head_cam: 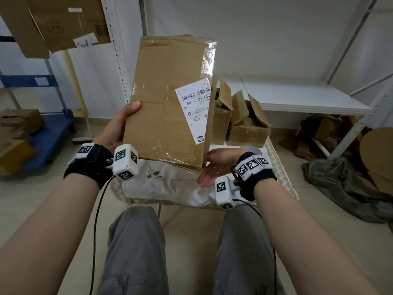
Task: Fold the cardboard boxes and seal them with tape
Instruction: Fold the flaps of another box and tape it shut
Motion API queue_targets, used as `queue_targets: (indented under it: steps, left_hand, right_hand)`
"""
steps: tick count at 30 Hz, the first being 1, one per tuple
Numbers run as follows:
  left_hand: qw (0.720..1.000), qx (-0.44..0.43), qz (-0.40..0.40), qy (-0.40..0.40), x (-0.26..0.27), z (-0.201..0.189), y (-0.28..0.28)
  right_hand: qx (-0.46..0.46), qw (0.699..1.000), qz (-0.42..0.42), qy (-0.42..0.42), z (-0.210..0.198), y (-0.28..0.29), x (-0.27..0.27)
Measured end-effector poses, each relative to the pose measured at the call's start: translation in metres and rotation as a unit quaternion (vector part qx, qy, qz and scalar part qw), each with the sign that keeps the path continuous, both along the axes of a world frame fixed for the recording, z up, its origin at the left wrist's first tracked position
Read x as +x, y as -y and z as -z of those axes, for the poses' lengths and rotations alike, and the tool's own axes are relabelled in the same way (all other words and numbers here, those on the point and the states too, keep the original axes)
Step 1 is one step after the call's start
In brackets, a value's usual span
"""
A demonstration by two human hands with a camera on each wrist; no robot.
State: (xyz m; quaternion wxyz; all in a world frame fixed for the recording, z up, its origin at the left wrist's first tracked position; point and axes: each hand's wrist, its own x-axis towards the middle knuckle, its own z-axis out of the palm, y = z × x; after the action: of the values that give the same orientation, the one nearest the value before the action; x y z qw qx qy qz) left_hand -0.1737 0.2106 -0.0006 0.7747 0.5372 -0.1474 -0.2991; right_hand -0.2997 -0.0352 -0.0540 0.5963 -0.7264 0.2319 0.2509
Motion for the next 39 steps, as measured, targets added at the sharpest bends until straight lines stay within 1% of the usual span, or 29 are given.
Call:
queue_targets:
  steps: [3,6,10,13,17,20,30,35,39]
  left_hand:
    - [1.000,0.008,0.009,0.007,-0.001,-0.003,-0.002]
    - [1.000,0.008,0.008,0.011,0.001,-0.004,-0.007]
    - [1.000,0.009,0.015,0.009,0.001,-0.002,-0.010]
    - [0.999,0.025,0.038,0.015,0.001,0.000,-0.010]
    - [0.996,0.030,0.080,-0.003,0.002,0.003,-0.008]
    - [0.995,0.023,0.094,-0.006,0.000,0.003,-0.006]
    - [0.998,-0.018,0.059,-0.026,-0.005,0.011,-0.001]
    - [0.997,-0.067,0.036,-0.028,-0.006,0.018,-0.001]
    - [0.998,-0.056,0.024,-0.034,-0.003,0.028,-0.004]
  right_hand:
    - [0.028,0.997,0.026,0.068,-0.002,0.004,-0.001]
    - [0.051,0.993,0.045,0.095,-0.001,0.010,0.000]
    - [0.080,0.989,0.056,0.112,-0.001,0.012,-0.001]
    - [0.082,0.988,0.077,0.110,0.001,0.014,-0.002]
    - [0.079,0.986,0.109,0.101,0.010,0.017,0.003]
    - [0.112,0.978,0.150,0.094,0.014,0.019,0.006]
    - [0.224,0.946,0.229,0.046,0.024,0.021,0.006]
    - [0.264,0.936,0.228,0.048,0.024,0.015,0.000]
    - [0.290,0.925,0.238,0.051,0.021,0.014,-0.004]
